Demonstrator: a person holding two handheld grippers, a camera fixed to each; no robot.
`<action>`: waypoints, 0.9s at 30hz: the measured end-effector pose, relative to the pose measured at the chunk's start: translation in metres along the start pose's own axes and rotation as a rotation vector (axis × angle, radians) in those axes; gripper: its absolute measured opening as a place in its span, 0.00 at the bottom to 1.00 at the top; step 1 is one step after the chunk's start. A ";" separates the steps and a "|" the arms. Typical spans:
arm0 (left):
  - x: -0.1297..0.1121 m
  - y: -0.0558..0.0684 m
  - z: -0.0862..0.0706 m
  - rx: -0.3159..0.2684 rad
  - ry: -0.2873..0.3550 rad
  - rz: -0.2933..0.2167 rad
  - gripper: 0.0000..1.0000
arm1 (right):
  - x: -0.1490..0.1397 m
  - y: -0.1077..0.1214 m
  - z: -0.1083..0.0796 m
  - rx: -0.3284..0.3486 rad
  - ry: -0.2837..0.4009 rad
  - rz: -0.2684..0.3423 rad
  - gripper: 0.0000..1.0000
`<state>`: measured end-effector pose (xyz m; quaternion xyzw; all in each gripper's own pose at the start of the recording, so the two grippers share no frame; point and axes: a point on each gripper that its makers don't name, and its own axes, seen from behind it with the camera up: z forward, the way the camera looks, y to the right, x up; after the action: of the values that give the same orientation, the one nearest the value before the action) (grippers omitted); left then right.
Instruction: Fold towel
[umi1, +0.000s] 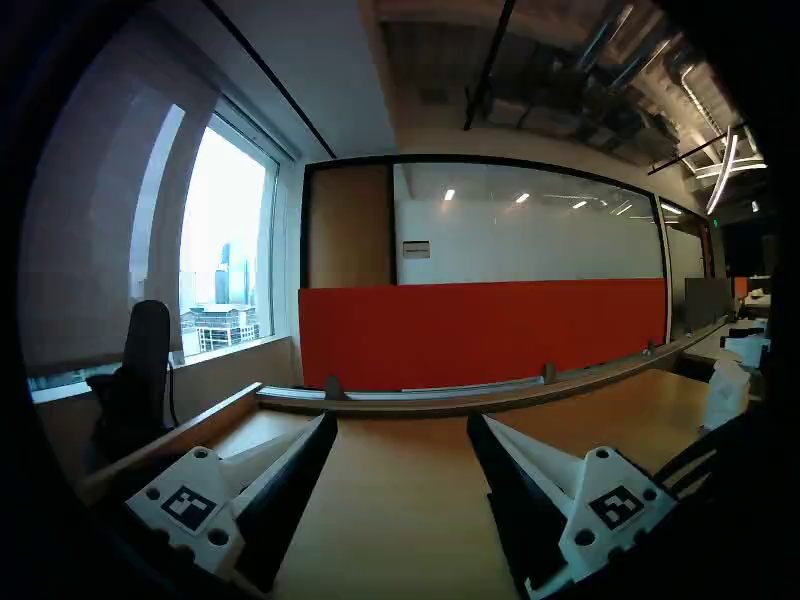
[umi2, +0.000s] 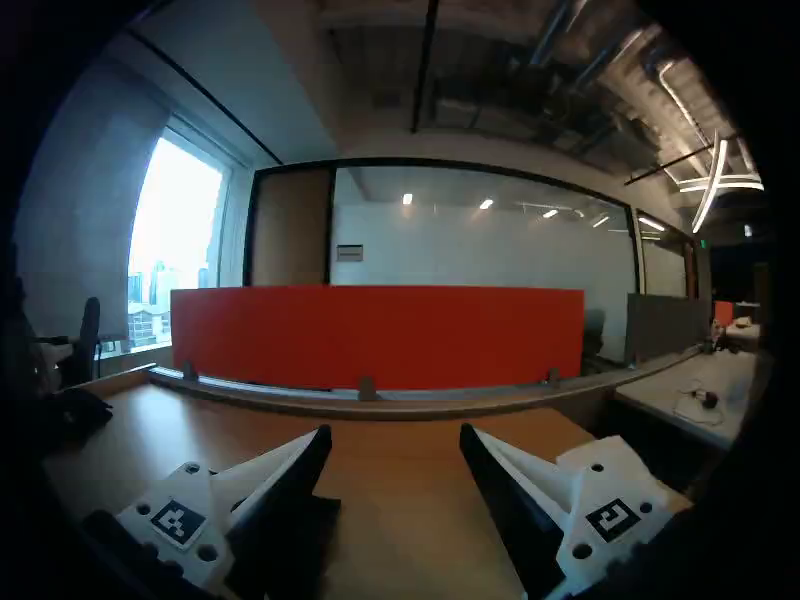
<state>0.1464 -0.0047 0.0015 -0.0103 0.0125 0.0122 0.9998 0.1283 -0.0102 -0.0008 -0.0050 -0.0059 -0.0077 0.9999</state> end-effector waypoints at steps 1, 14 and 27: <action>0.010 0.000 0.000 -0.002 0.001 0.004 0.97 | 0.009 0.000 -0.001 -0.002 -0.002 -0.005 0.99; 0.087 0.005 -0.009 -0.023 -0.011 0.016 0.97 | 0.088 -0.002 -0.021 -0.009 -0.015 -0.010 0.99; 0.084 0.016 -0.015 -0.105 -0.084 0.017 0.97 | 0.092 -0.014 -0.029 0.045 -0.064 -0.064 0.99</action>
<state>0.2298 0.0130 -0.0163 -0.0622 -0.0303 0.0215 0.9974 0.2205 -0.0263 -0.0285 0.0172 -0.0382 -0.0393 0.9983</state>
